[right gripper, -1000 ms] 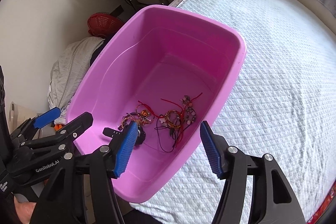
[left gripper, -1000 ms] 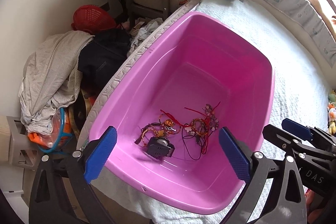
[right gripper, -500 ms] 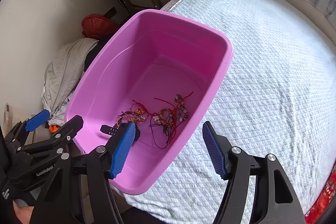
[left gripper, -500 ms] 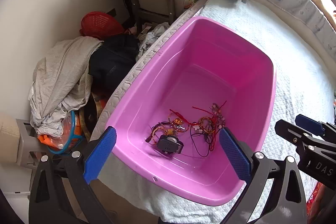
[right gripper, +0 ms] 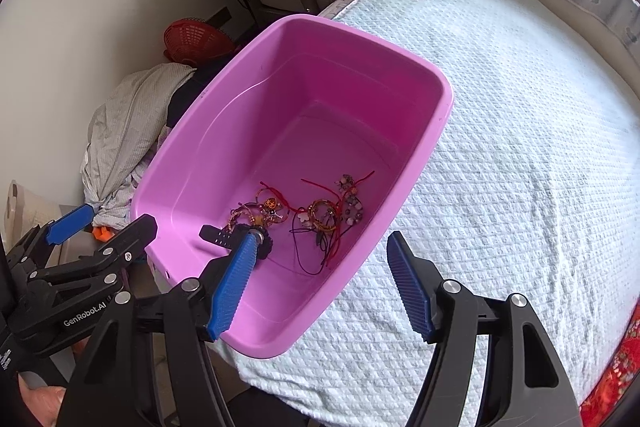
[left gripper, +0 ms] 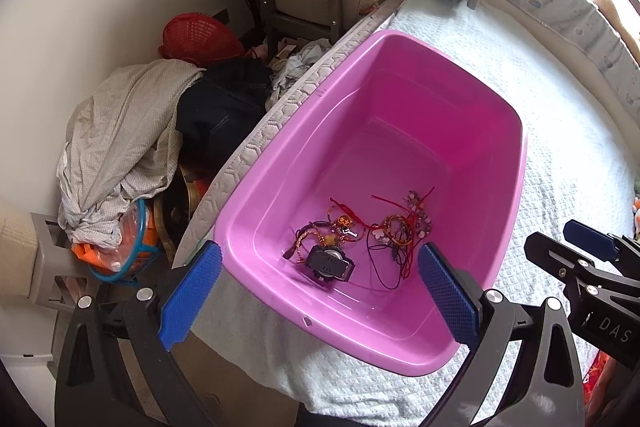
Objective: Organize jewelry
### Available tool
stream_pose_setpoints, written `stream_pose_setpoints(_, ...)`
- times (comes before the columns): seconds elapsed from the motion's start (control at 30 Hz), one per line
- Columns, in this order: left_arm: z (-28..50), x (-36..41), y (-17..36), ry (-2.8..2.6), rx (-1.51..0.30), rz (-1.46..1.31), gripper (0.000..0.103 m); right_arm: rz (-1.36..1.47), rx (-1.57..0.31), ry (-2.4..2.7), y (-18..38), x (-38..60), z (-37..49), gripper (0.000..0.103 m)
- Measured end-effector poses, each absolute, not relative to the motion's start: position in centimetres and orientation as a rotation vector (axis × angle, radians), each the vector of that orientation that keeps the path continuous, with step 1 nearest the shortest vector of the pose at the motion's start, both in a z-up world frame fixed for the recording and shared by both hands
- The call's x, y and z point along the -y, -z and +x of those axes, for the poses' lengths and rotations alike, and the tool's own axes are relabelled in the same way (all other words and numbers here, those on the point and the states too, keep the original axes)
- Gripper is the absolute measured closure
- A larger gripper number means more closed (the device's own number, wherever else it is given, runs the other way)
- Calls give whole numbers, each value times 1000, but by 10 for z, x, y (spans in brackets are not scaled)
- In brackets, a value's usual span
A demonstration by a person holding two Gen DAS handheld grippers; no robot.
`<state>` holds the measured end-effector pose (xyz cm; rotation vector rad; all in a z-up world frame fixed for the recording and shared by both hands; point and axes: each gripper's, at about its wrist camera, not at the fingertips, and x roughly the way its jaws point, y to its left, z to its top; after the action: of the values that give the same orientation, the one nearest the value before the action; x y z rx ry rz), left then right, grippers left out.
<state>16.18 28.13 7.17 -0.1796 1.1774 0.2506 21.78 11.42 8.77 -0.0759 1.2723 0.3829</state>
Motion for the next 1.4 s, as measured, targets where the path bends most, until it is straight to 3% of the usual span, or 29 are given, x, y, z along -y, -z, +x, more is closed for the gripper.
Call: stream_pose_setpoints(1.4, 147, -282, -86, -273, -1146, -188, 6, -96, -1254, -395, -97, -117, 207, 38)
